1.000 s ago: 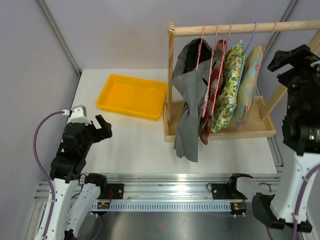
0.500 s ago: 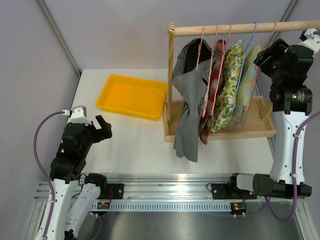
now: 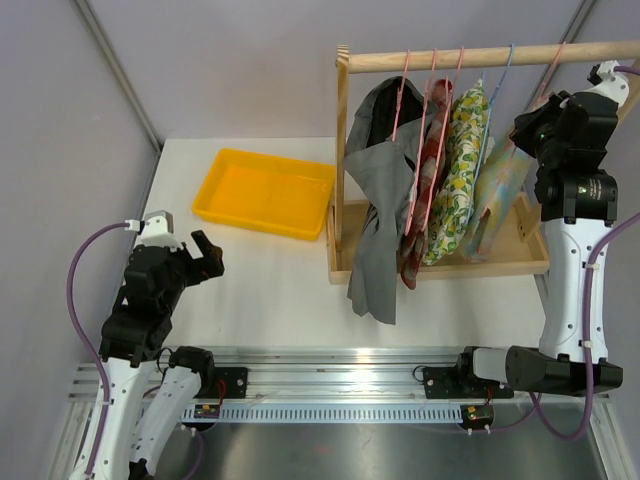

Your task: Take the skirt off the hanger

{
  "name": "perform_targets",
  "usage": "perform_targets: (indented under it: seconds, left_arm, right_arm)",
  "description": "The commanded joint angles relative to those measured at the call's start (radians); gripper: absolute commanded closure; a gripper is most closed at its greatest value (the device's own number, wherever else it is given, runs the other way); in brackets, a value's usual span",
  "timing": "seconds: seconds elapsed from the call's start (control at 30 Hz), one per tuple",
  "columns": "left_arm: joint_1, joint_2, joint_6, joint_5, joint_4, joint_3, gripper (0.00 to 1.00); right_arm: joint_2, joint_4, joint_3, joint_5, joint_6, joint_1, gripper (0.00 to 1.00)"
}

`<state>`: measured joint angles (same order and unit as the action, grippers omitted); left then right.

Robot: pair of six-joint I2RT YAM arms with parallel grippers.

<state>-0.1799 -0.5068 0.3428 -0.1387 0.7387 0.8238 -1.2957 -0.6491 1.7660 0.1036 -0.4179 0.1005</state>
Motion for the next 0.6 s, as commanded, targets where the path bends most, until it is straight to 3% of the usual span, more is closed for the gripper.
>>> perform_targets:
  seconds: [0.0, 0.17, 0.3, 0.43, 0.57]
  left_arm:
    - [-0.001, -0.001, -0.021, 0.016, -0.041, 0.003, 0.01]
    - [0.000, 0.004, -0.044, 0.068, -0.077, 0.028, 0.01]
    - [-0.006, -0.088, -0.038, 0.158, -0.120, 0.141, 0.01]
    - [-0.056, -0.235, -0.074, 0.212, -0.157, 0.425, 0.01]
    - [-0.226, -0.430, -0.120, 0.254, -0.121, 0.727, 0.01]
  right_arm:
    - [0.004, 0.002, 0.035, -0.018, 0.017, 0.004, 1.00]
    - [0.022, -0.061, 0.165, -0.012, 0.047, 0.004, 1.00]
    - [0.079, -0.106, 0.223, 0.037, 0.054, 0.004, 1.00]
    - [0.156, -0.175, 0.242, 0.073, 0.051, 0.004, 1.00]
    - [0.269, -0.254, 0.243, 0.079, 0.028, 0.004, 1.00]
